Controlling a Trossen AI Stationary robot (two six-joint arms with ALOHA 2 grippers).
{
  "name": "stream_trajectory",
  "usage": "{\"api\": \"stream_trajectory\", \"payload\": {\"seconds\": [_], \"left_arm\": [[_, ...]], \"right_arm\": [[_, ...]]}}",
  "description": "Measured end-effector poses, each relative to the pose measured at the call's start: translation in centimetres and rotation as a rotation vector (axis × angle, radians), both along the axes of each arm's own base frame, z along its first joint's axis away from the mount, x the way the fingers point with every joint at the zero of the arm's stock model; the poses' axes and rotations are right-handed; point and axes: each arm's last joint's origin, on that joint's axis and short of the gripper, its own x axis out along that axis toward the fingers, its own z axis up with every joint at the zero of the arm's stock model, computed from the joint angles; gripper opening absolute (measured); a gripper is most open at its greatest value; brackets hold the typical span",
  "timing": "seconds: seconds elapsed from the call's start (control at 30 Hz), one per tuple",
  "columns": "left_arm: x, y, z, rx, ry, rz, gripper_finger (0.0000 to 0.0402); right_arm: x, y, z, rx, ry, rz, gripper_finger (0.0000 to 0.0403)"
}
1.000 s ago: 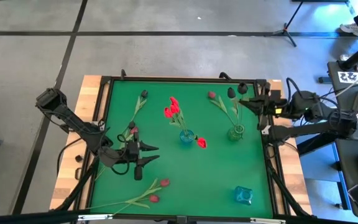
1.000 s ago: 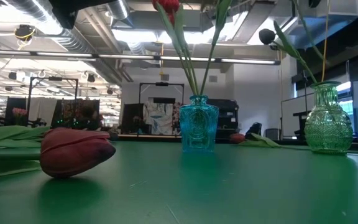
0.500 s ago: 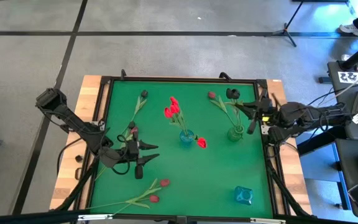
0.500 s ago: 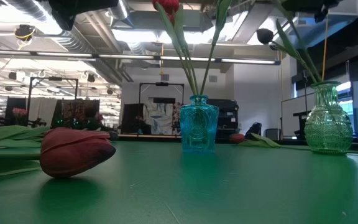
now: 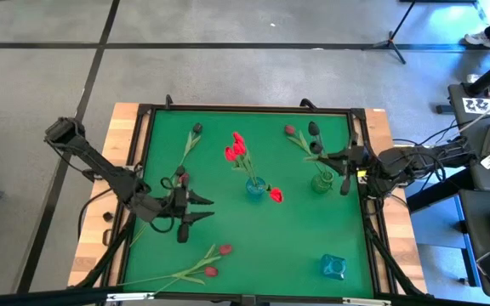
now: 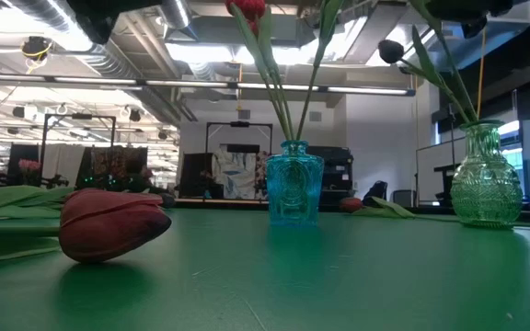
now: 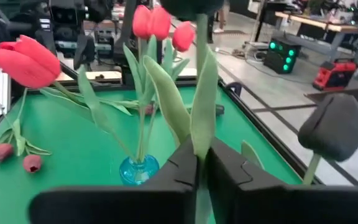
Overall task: Sort flowers into vase by color
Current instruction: Put the black flower in the green vase
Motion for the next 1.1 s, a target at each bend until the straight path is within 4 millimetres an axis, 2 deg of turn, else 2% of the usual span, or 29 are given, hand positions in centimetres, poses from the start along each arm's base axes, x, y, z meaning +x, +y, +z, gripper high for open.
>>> {"api": "stream_trajectory", "payload": {"seconds": [0.2, 0.33, 0.5, 0.7, 0.83, 1.03, 1.1], "left_arm": [[-2.4, 2.6, 0.4, -0.022, 0.131, 0.056, 0.0141], [-3.8, 3.6, -1.6, -0.069, 0.337, 0.149, 0.0141], [-5.0, 4.3, -3.8, -0.128, 0.545, 0.291, 0.0141], [-6.6, 5.3, -5.0, -0.195, 0.716, 0.461, 0.0142], [-7.3, 6.6, -5.3, -0.206, 0.788, 0.611, 0.0142], [-6.0, 8.7, -5.6, -0.203, 0.812, 0.721, 0.0142], [-5.6, 10.0, -5.8, -0.213, 0.794, 0.821, 0.0142]], "right_arm": [[-0.4, -0.2, -0.2, 0.034, 0.053, -0.050, 0.0110], [-1.5, -0.6, 0.7, 0.096, 0.123, -0.068, 0.0154], [-2.5, -0.9, 2.2, 0.136, 0.173, -0.095, 0.0188], [-3.0, -1.1, 4.2, 0.116, 0.142, -0.098, 0.0202], [-2.3, -0.8, 5.4, 0.105, 0.090, -0.066, 0.0202], [0.0, 0.0, 5.9, 0.039, 0.069, -0.006, 0.0202], [0.5, 0.2, 6.0, 0.022, 0.087, -0.004, 0.0202]]}}
